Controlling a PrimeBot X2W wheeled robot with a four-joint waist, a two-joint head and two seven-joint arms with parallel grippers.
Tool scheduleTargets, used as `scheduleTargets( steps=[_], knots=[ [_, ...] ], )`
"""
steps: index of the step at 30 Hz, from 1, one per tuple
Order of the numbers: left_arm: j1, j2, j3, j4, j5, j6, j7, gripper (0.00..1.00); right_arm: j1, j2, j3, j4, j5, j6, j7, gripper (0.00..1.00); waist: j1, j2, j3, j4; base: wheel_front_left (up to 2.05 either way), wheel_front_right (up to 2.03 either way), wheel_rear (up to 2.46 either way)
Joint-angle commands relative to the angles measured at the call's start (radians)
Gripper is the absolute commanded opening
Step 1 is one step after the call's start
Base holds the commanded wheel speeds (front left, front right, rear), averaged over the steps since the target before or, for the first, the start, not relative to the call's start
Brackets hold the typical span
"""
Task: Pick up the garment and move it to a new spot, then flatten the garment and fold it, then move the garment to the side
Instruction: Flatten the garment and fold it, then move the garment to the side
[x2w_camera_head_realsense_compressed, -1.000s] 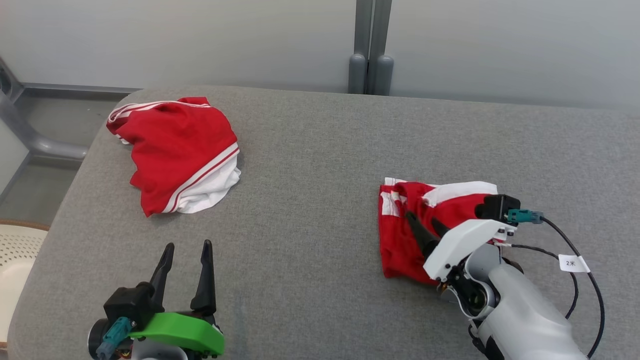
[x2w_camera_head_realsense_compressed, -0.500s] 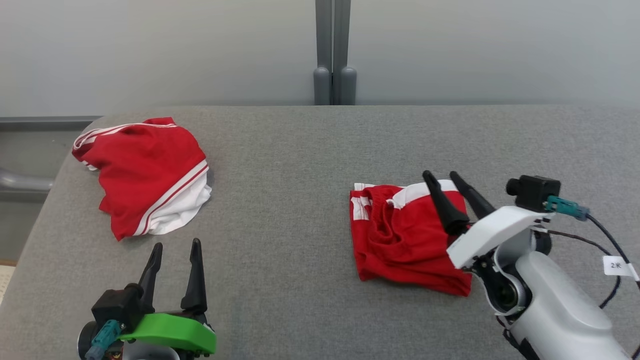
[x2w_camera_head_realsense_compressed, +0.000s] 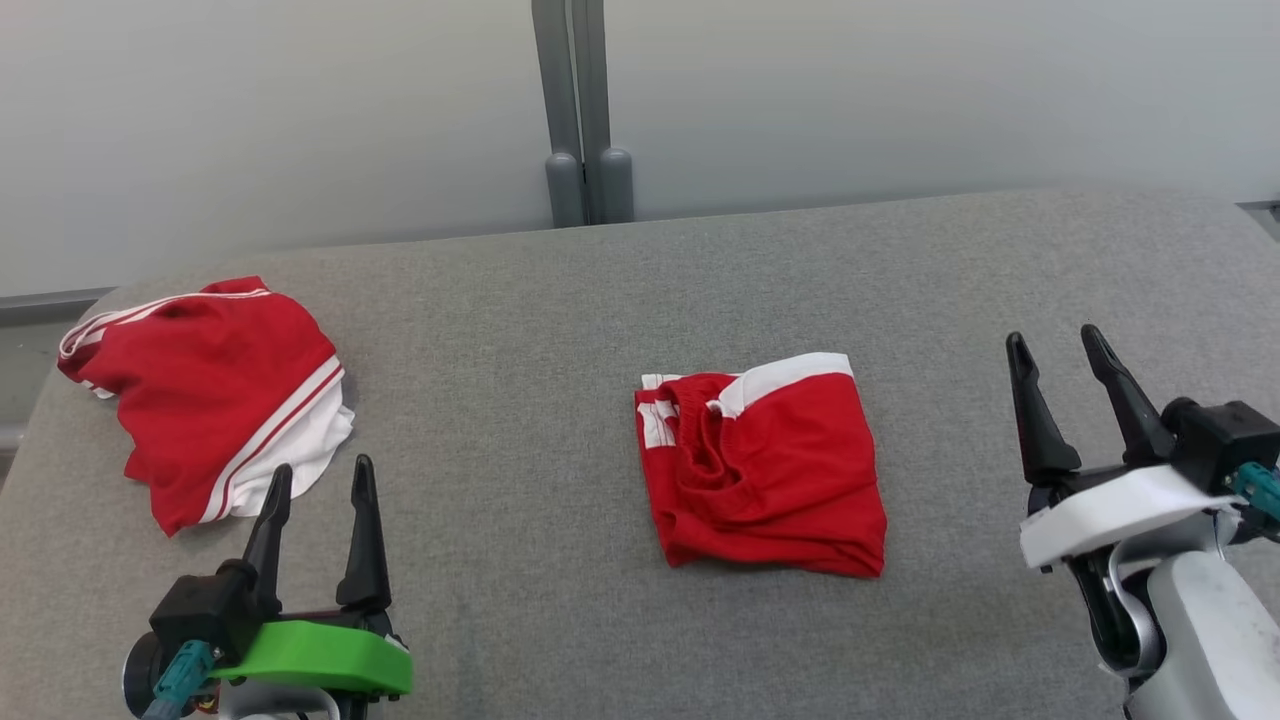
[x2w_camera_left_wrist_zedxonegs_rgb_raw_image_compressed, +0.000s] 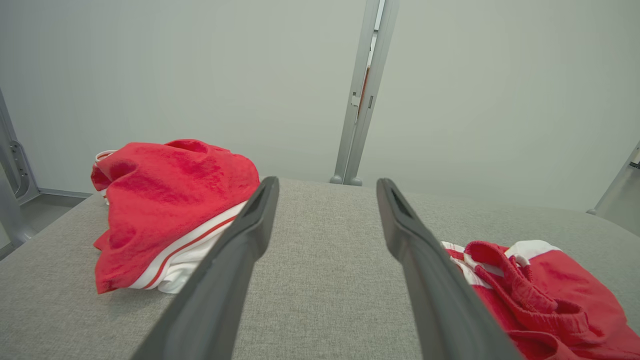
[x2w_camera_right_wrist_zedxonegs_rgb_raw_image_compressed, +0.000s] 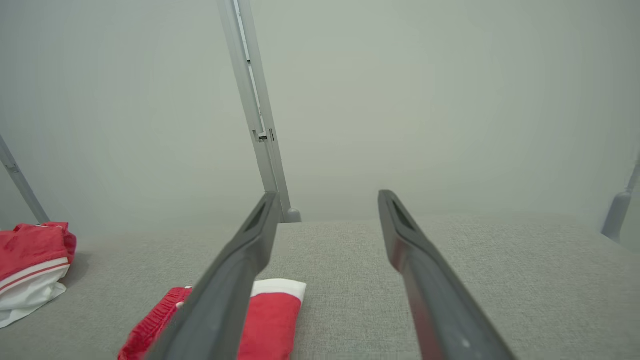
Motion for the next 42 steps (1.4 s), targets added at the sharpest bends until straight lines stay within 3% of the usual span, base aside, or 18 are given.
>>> scheduleTargets(
  steps=[1, 11, 30, 34, 42],
  knots=[
    [0.018, 0.0, 0.003, -0.004, 0.018, -0.002, -0.003, 1.0, 0.035, 0.013, -0.026, -0.017, -0.033, 0.0, -0.004, 1.0, 0.0, 0.0, -0.001, -0.003, 0.0, 0.0, 0.0],
    [0.024, -0.003, 0.009, -0.007, 0.02, -0.001, -0.003, 1.0, 0.157, 0.092, -0.092, -0.057, -0.134, 0.0, -0.004, 1.0, 0.0, 0.0, -0.001, -0.005, 0.0, 0.0, 0.0],
    [0.01, -0.004, 0.005, -0.001, 0.026, -0.007, -0.003, 1.0, 0.083, 0.087, -0.025, 0.034, -0.129, 0.0, -0.004, 1.0, 0.0, 0.0, 0.01, 0.004, 0.0, 0.0, 0.0],
    [0.005, -0.003, -0.008, 0.0, 0.016, -0.006, -0.003, 1.0, 0.011, 0.08, 0.006, 0.098, -0.093, 0.0, 0.058, 1.0, 0.0, 0.0, 0.026, 0.029, 0.0, 0.0, 0.0],
    [-0.024, -0.003, -0.029, 0.01, 0.0, 0.001, -0.003, 1.0, -0.155, 0.057, 0.026, 0.283, -0.027, 0.0, 0.303, 1.0, 0.0, 0.0, 0.076, 0.103, 0.0, 0.0, 0.0]
  ],
)
